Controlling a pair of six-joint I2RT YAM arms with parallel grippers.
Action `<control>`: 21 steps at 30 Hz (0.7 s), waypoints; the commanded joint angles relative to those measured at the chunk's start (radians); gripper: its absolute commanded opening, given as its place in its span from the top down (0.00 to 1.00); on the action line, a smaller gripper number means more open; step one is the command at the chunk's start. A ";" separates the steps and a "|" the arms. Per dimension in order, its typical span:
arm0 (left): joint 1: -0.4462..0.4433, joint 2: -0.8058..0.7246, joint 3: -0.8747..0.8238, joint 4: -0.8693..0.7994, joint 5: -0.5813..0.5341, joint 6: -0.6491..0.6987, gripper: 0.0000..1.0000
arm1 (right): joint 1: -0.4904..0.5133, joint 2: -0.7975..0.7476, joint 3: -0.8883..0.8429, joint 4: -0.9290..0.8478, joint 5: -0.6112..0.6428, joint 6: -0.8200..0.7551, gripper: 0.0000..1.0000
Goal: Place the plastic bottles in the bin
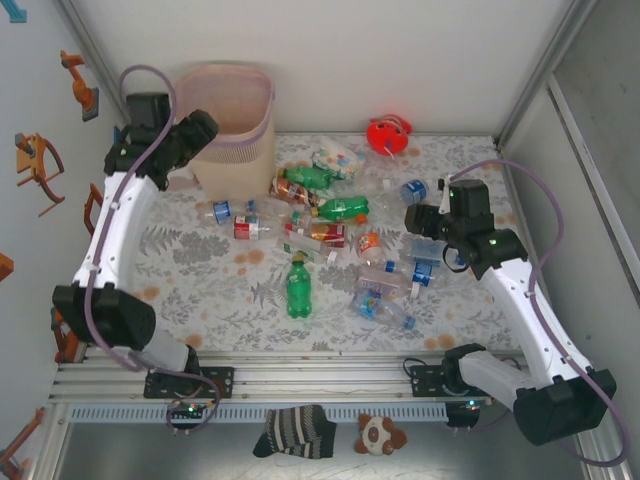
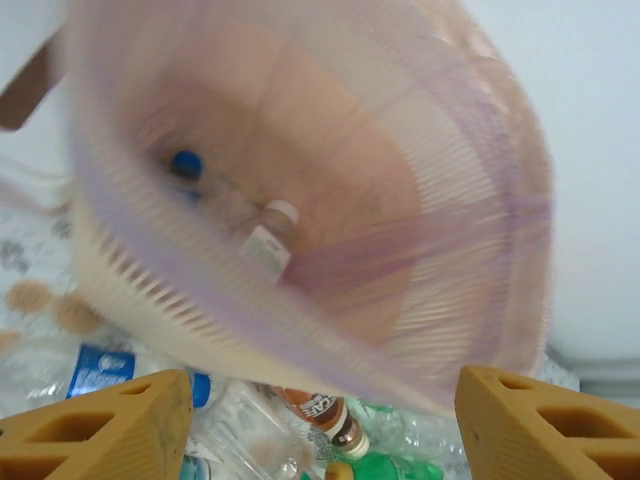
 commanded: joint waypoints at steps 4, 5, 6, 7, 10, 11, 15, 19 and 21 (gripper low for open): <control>0.016 -0.157 -0.201 0.078 -0.182 -0.292 0.33 | 0.007 0.015 -0.007 0.015 -0.018 -0.019 0.25; 0.021 -0.161 -0.212 0.055 -0.184 -0.309 0.33 | 0.007 0.018 -0.006 0.015 -0.019 -0.020 0.25; 0.029 -0.163 -0.221 0.029 -0.184 -0.332 0.34 | 0.007 0.022 -0.004 0.015 -0.021 -0.020 0.25; 0.036 -0.161 -0.230 0.000 -0.185 -0.355 0.35 | 0.008 0.024 -0.002 0.015 -0.022 -0.022 0.25; 0.055 -0.151 -0.267 -0.078 -0.186 -0.443 0.37 | 0.007 0.030 0.001 0.017 -0.030 -0.019 0.25; 0.064 -0.149 -0.286 -0.086 -0.173 -0.468 0.37 | 0.008 0.030 0.001 0.018 -0.033 -0.019 0.25; 0.125 -0.138 -0.426 0.021 -0.016 -0.572 0.37 | 0.009 0.029 0.000 0.014 -0.035 -0.017 0.25; 0.176 -0.091 -0.528 0.138 0.128 -0.648 0.37 | 0.008 0.021 -0.001 0.002 -0.028 -0.020 0.25; 0.199 -0.050 -0.555 0.164 0.189 -0.676 0.37 | 0.009 0.014 -0.003 -0.002 -0.024 -0.019 0.25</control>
